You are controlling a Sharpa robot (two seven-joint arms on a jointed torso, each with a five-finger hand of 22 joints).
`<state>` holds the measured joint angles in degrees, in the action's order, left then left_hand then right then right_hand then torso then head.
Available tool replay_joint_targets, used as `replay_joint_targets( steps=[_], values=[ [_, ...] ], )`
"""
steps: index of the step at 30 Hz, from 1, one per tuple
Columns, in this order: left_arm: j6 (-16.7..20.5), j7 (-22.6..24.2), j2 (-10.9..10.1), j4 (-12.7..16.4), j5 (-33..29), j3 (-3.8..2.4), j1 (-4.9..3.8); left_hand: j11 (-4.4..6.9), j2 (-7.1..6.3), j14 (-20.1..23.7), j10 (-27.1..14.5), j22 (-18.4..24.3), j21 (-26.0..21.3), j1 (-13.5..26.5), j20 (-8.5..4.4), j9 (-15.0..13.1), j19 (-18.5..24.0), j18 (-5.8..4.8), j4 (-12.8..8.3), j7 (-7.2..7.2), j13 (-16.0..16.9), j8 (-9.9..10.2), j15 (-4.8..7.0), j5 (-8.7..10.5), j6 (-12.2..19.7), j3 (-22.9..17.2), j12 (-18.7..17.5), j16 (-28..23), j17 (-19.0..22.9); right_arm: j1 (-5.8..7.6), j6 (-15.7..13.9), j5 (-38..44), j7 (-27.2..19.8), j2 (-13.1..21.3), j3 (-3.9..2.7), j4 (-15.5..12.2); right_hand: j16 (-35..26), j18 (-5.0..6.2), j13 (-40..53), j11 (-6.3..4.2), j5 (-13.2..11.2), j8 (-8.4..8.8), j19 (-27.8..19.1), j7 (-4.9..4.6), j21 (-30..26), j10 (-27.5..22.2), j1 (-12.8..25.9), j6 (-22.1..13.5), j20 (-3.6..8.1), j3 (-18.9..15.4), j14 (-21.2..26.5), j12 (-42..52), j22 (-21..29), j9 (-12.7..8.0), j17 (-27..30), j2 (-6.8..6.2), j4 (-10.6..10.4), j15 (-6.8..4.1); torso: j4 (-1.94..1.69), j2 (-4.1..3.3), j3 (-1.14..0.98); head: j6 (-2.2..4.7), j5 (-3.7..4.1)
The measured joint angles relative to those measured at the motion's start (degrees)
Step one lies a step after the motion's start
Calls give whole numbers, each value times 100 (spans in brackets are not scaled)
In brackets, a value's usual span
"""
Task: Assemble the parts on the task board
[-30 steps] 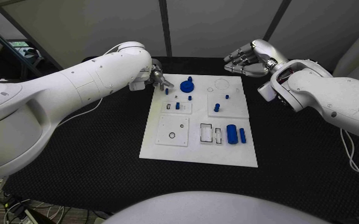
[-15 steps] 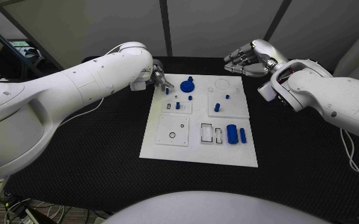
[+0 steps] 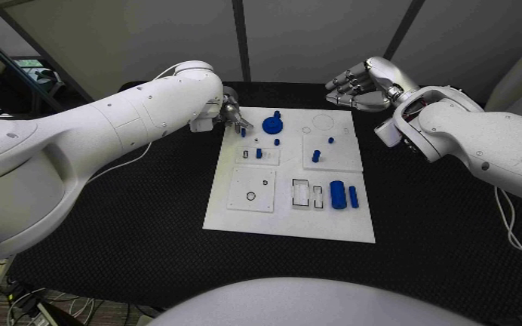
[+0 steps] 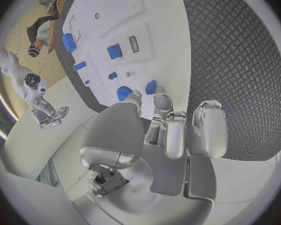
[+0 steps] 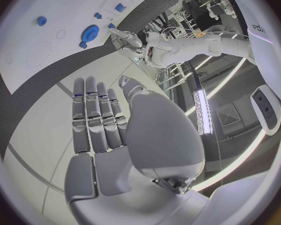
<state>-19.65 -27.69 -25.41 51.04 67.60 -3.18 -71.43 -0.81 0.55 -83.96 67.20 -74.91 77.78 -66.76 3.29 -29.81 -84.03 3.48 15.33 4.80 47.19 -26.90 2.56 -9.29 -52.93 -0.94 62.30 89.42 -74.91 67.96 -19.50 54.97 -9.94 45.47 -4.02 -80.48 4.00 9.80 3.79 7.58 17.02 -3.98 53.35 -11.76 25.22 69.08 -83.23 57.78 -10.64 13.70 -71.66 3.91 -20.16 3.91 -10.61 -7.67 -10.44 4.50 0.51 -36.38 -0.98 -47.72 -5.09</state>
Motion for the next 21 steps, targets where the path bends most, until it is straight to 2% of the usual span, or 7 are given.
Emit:
replay_joint_targets(
  steps=[8, 18, 21],
  values=[
    [-16, 5, 9, -13, 0, 1, 4, 0, 161, -19, 0, 0, 0, -164, 0, -17, 0, -1, -33, 0, 0, -61, 22, 0, 0, -33, 0, 0, 0, 0, 8, 0, 1, -10, 0, 5, 0, 0, 0, 0, 0, 0, 0, 0, 0, 0, 0, 0, 0, 0, 0, 0, 13, 0, 4, 0, 0, 0, 0, 0, 0, -9, -7],
    [-20, 5, 26, -31, 0, 2, 11, 40, 332, 0, 0, 0, 0, -648, 0, -23, 0, 0, -272, -52, -31, -107, 41, -23, 52, -241, 0, 0, 0, 0, 17, 1, 2, -13, 0, 6, 0, 1, 0, 0, 0, 0, 0, 0, 0, 0, 0, 0, 0, 0, 0, 0, 13, 0, 5, 0, 0, 0, 0, -1, -2, -8, -3],
    [-18, 5, 29, -35, -1, 2, 11, 60, 369, -20, -21, 0, 0, -852, -3, -23, 3, 0, -407, -73, -45, -107, 61, -22, 74, -376, 0, 0, 0, 0, 22, 1, 3, -13, 0, 7, 0, 0, 0, 0, 0, 0, 0, 0, 0, 0, 0, 0, 0, 0, 0, 0, 13, 0, 5, 0, 0, 0, 0, -2, -2, -16, -2]
  ],
)
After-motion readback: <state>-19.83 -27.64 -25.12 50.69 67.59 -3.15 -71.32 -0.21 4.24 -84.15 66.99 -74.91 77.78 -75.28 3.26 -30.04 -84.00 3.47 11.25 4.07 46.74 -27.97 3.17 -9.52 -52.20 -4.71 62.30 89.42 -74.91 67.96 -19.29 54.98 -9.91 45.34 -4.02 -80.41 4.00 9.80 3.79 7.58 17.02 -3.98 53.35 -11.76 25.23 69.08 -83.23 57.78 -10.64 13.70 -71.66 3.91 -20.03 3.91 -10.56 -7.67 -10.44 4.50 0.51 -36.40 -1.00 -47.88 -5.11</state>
